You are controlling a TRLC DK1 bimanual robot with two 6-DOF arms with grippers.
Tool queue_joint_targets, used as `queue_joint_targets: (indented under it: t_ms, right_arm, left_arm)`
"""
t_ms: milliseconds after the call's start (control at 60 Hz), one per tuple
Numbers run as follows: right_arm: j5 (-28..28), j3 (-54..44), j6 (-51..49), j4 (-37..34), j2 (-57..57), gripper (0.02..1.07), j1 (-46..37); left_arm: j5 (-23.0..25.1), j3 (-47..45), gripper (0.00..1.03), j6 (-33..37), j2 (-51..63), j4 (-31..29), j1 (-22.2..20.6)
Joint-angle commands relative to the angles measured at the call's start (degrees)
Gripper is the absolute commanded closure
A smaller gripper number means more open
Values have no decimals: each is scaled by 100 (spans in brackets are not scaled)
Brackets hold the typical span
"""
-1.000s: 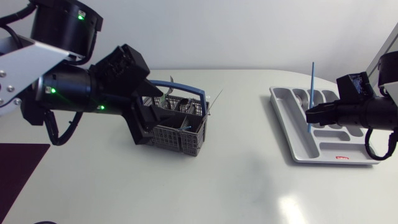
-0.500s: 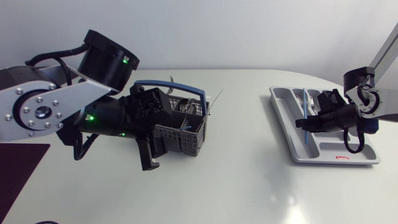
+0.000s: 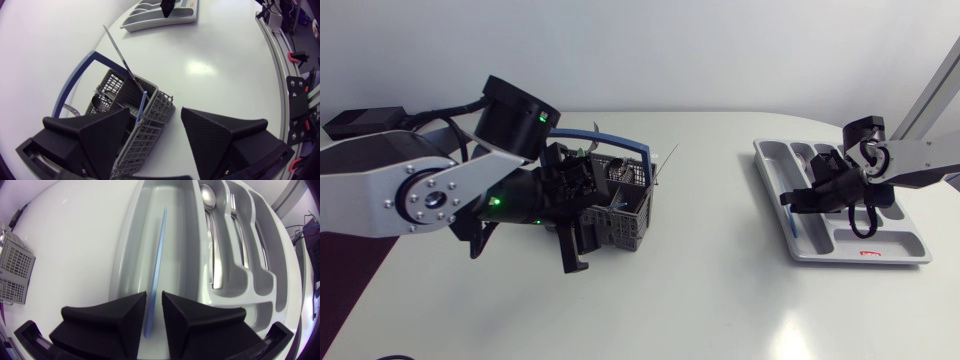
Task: Unload the cutlery basket into the drawer organizer.
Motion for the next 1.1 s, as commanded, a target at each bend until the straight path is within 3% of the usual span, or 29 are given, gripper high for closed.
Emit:
queue_joint_targets:
  t_ms: [0, 33, 100, 250, 483, 583, 817, 933, 967, 1083]
  right_arm:
    - [63, -95, 118, 66, -185, 41, 52]
    - [71, -209, 110, 102, -335, 32, 70]
    - [106, -385, 83, 172, -590, 25, 123]
    - [133, -816, -66, 312, -1170, 24, 228]
    - [71, -1229, -128, 321, -1820, 24, 457]
    - [71, -1484, -145, 312, -2400, 21, 694]
    - [106, -1721, -119, 181, -2989, 21, 1028]
    - [150, -1774, -110, 137, -3121, 21, 1168]
    - [177, -1783, -101, 110, -3165, 21, 1221]
    - [317, -1791, -66, 5, -3376, 21, 1476]
  left_arm:
    - [-26, -168, 30, 183, 247, 194, 6]
    - [-26, -159, 30, 183, 308, 300, 6]
    - [-26, -177, 30, 157, 396, 493, -20]
    - [-17, -230, 31, 113, 528, 810, -3]
    - [-132, -361, 49, 148, 730, 1407, 6]
    - [-237, -476, 63, 218, 924, 1820, 6]
    - [-360, -616, 75, 236, 1055, 2339, 32]
    - [-360, -669, 90, 271, 1055, 2444, 24]
    - [-360, -704, 98, 324, 1055, 2515, 6]
    - [-360, -783, 100, 289, 924, 2594, 59]
